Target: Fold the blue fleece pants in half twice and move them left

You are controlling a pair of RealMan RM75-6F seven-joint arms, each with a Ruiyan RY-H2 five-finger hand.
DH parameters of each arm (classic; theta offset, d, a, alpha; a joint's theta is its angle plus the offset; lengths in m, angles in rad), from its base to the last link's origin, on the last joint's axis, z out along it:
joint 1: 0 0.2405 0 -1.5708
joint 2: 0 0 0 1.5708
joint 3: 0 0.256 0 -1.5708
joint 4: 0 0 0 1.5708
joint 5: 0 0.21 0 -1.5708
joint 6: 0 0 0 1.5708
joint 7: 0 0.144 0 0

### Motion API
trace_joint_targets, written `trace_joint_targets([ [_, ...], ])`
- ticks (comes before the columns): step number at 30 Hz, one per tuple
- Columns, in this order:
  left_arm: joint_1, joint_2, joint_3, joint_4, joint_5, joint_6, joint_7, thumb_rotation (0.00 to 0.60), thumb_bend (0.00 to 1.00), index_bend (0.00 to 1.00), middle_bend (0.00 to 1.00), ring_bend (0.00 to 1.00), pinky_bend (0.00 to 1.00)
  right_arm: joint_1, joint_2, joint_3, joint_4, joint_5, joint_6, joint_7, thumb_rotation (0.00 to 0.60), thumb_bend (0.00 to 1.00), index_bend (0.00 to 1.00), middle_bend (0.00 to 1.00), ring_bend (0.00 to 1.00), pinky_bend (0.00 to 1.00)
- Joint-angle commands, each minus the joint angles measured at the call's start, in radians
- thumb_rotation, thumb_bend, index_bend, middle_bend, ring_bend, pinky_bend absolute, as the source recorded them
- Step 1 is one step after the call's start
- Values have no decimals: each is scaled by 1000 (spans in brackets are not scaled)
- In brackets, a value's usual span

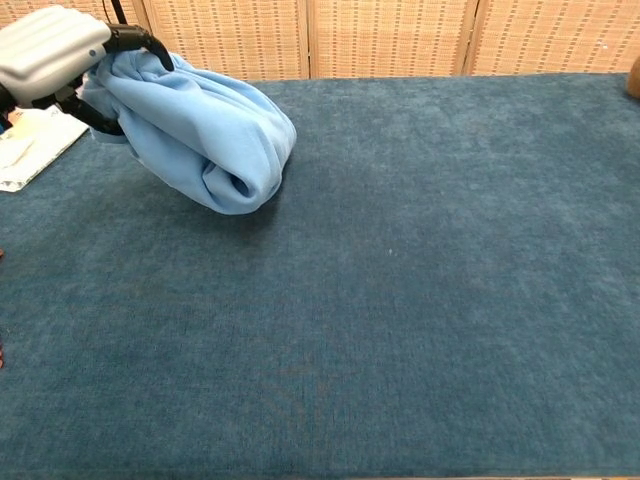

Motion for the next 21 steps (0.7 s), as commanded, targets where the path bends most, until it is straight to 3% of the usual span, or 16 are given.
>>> trace_joint_targets([
  [1, 8, 25, -15, -16, -15, 14, -2, 600, 976, 838, 655, 691, 784, 0, 1, 0, -2, -1, 1, 1, 600, 0, 0, 0, 0, 0],
  [9, 75, 98, -28, 6, -60, 18, -42, 600, 977, 839, 655, 690, 784, -1, 2, -3, -13, -8, 7, -6, 600, 0, 0, 0, 0, 0],
  [21, 207, 142, 6, 61, -86, -11, -120, 600, 961, 842, 655, 684, 784, 3, 5, -8, -22, -18, 2, -3, 600, 0, 0, 0, 0, 0],
])
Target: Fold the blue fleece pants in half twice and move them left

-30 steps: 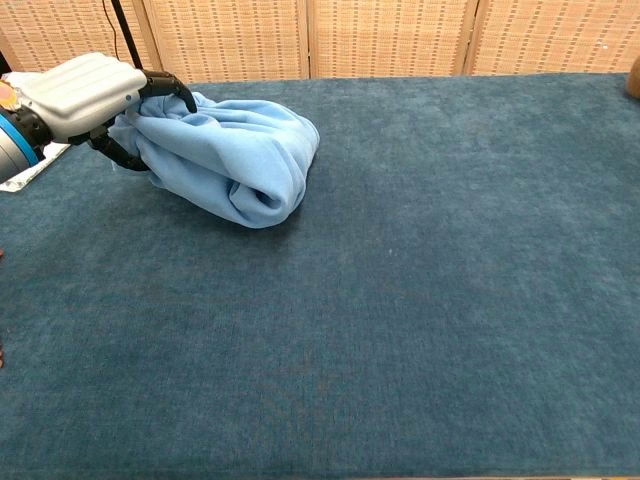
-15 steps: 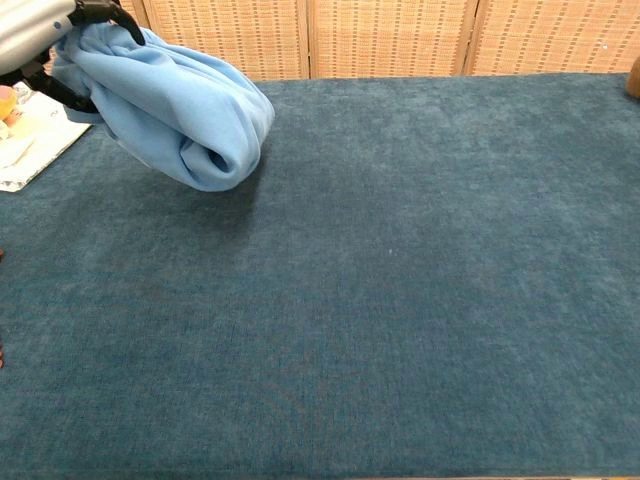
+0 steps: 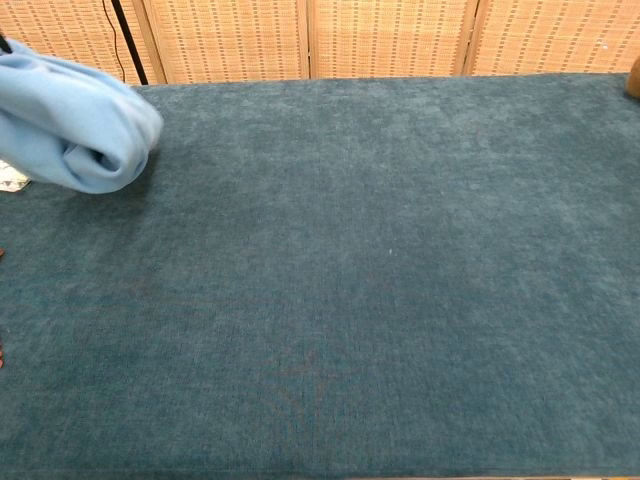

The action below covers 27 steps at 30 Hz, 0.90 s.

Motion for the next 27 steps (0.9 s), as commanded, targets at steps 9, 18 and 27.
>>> trace_joint_targets([
  [9, 37, 5, 57, 10, 27, -82, -28, 600, 910, 771, 573, 563, 741, 5, 2, -4, -5, -9, -3, 5, 600, 0, 0, 0, 0, 0],
  [18, 58, 102, 100, -117, 52, -140, -48, 367, 70, 0, 0, 0, 0, 6, 4, -8, -9, -15, -1, 9, 600, 0, 0, 0, 0, 0],
  [27, 93, 165, 110, -213, 50, -137, 60, 335, 0, 0, 0, 0, 0, 7, 6, -11, -18, -20, 0, 4, 600, 0, 0, 0, 0, 0],
])
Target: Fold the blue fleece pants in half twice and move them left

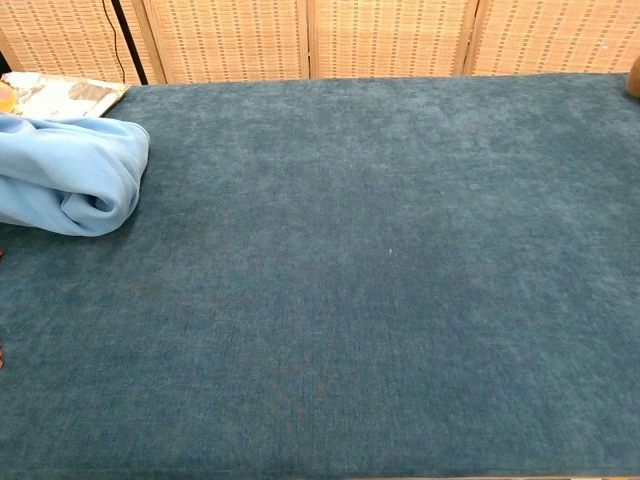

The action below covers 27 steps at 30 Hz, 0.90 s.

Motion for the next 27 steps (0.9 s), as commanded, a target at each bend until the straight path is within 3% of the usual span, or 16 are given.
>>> trace_joint_targets([
  [1, 17, 25, 6, -38, 3, 10, 34, 336, 0, 0, 0, 0, 0, -1, 1, 0, -3, -1, 2, 1, 600, 0, 0, 0, 0, 0],
  [9, 68, 109, 17, -129, 26, 119, -38, 343, 0, 0, 0, 0, 0, -4, 10, -4, -19, -9, 13, 0, 600, 0, 0, 0, 0, 0],
  [11, 93, 157, 21, -191, 44, 193, -100, 341, 0, 0, 0, 0, 0, -6, 18, -8, -26, -20, 19, -8, 600, 0, 0, 0, 0, 0],
  [15, 127, 211, 12, -295, 43, 264, -85, 345, 0, 0, 0, 0, 0, -8, 28, -15, -15, -36, 31, -43, 600, 0, 0, 0, 0, 0],
  [20, 166, 254, -20, -484, -14, 279, -8, 448, 0, 0, 0, 0, 0, -16, 32, -11, -15, -18, 31, -127, 600, 0, 0, 0, 0, 0],
  [24, 188, 269, -62, -685, -104, 251, 201, 533, 0, 0, 0, 0, 0, -32, 24, 9, -12, 13, 55, -269, 600, 0, 0, 0, 0, 0],
  [27, 198, 278, -72, -758, -140, 236, 272, 589, 0, 0, 0, 0, 0, -41, 14, 22, -22, 36, 67, -339, 600, 0, 0, 0, 0, 0],
])
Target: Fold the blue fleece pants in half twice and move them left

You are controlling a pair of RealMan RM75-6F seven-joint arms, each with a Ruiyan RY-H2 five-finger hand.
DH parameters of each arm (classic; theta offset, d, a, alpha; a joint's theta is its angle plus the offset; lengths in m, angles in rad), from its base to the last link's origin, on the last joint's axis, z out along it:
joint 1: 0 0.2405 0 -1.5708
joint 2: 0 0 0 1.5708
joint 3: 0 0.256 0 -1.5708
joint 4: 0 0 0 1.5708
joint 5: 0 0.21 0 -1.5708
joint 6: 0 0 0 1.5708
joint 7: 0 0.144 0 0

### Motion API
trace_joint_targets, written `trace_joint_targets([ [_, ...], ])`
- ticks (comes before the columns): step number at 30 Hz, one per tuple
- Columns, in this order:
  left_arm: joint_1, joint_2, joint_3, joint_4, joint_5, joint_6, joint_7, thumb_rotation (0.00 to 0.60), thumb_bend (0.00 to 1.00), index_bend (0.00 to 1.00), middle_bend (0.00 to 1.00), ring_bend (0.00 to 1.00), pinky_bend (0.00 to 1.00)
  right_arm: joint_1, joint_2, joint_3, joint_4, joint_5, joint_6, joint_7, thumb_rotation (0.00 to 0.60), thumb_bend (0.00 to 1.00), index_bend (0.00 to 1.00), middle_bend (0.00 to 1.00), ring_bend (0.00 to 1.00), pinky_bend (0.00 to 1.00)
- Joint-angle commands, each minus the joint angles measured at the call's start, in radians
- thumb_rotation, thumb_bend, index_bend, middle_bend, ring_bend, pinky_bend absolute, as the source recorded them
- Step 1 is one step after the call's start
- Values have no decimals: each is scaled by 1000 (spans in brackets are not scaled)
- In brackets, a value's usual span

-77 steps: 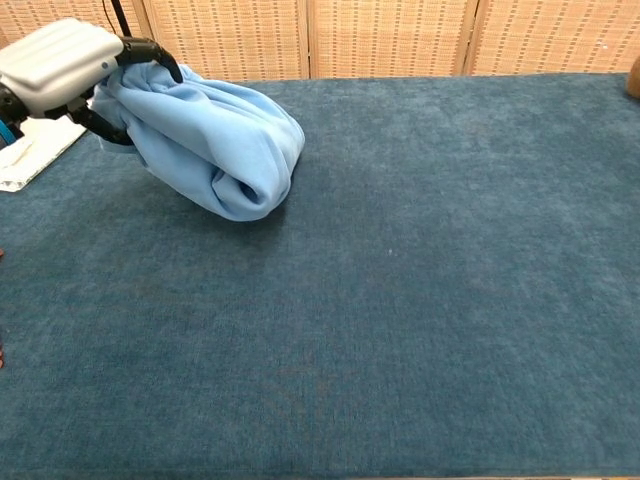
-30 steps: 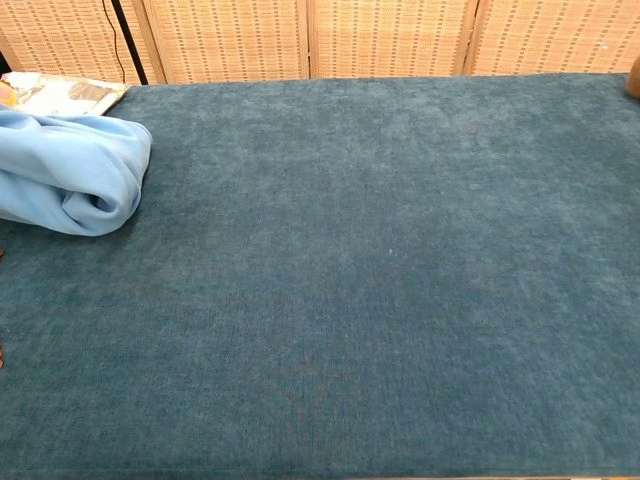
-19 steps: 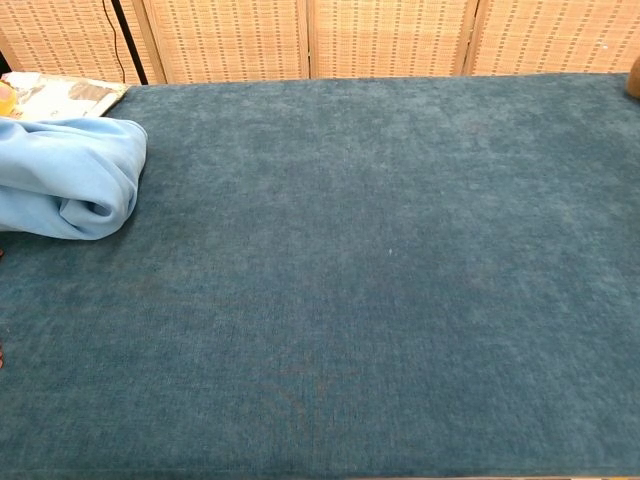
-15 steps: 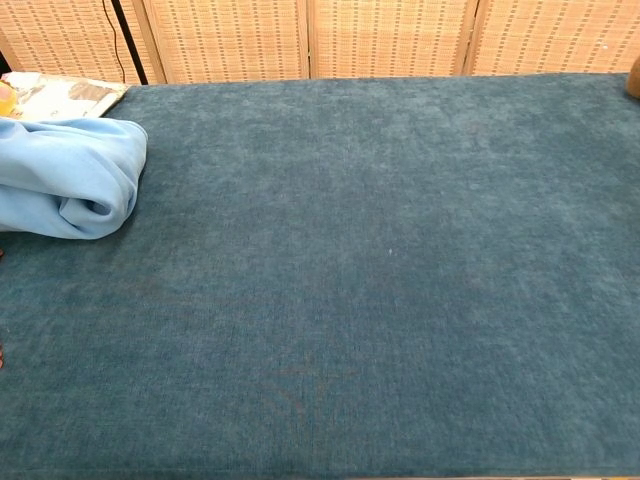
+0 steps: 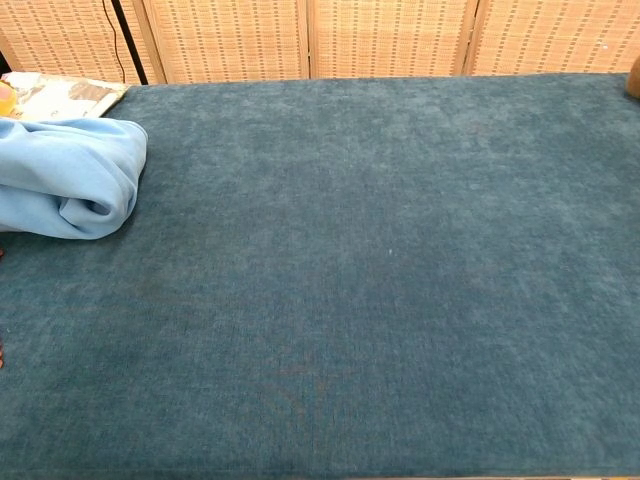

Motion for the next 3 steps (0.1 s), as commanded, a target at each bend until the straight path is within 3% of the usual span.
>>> trace_joint_targets([
  [1, 34, 33, -37, -178, -92, -32, 173, 598, 0, 0, 0, 0, 0, -20, -15, 25, -12, 44, 25, -124, 600, 0, 0, 0, 0, 0],
  [3, 35, 41, -36, -196, -98, -47, 190, 600, 0, 0, 0, 0, 0, -24, -20, 30, -19, 51, 33, -151, 600, 0, 0, 0, 0, 0],
])
